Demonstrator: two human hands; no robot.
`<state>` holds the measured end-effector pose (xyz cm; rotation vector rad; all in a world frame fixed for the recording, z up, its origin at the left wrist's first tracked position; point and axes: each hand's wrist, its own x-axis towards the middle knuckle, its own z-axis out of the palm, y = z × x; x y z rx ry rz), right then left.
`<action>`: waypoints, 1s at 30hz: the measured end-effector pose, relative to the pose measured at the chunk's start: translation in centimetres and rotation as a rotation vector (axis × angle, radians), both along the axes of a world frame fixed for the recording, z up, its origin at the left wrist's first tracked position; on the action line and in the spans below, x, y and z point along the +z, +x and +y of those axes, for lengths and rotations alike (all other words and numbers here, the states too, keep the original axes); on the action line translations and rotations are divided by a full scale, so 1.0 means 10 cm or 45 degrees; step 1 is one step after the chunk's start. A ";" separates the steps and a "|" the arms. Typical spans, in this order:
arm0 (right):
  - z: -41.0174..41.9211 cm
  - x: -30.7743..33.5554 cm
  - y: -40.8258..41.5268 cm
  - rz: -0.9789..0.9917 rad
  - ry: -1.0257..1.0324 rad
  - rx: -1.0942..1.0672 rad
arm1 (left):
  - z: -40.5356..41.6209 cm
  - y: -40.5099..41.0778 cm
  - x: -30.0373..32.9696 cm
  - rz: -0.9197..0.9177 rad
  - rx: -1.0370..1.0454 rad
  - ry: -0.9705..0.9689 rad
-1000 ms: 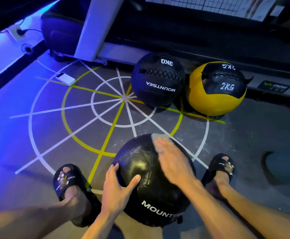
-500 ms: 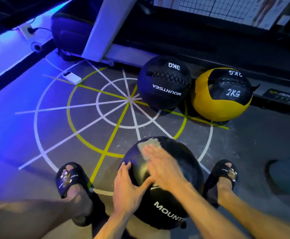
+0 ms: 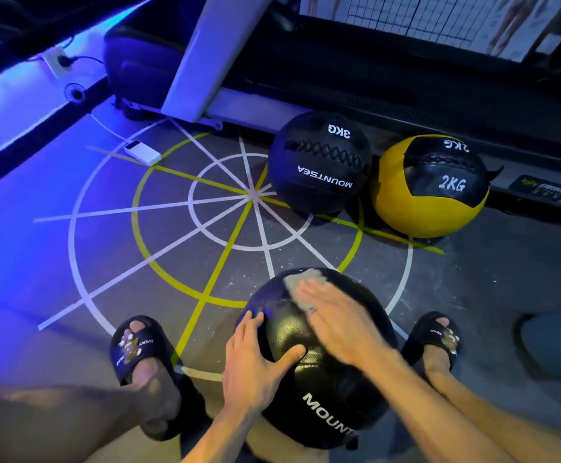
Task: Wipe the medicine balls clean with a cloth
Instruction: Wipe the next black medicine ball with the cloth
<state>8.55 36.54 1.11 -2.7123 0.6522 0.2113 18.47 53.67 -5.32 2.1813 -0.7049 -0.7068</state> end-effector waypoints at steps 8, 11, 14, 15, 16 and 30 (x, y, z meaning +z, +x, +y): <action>-0.30 -0.32 -1.01 -0.191 0.360 -1.024 | 0.03 0.12 -0.02 0.096 0.000 -0.083; -0.24 -0.36 -1.03 -0.338 0.479 -1.122 | 0.16 0.22 -0.19 0.338 0.300 -0.063; -0.17 -0.32 -1.00 -0.435 0.568 -1.221 | 0.27 0.20 -0.25 1.033 0.534 0.126; -0.13 -0.33 -0.99 -0.464 0.578 -1.221 | 0.28 0.16 -0.24 1.240 0.553 0.108; -0.10 -0.35 -0.97 -0.492 0.568 -1.219 | 0.28 0.14 -0.23 1.357 0.574 0.069; 0.41 -0.94 -0.66 -0.752 1.160 -1.793 | 0.39 0.64 0.10 0.269 0.429 -0.064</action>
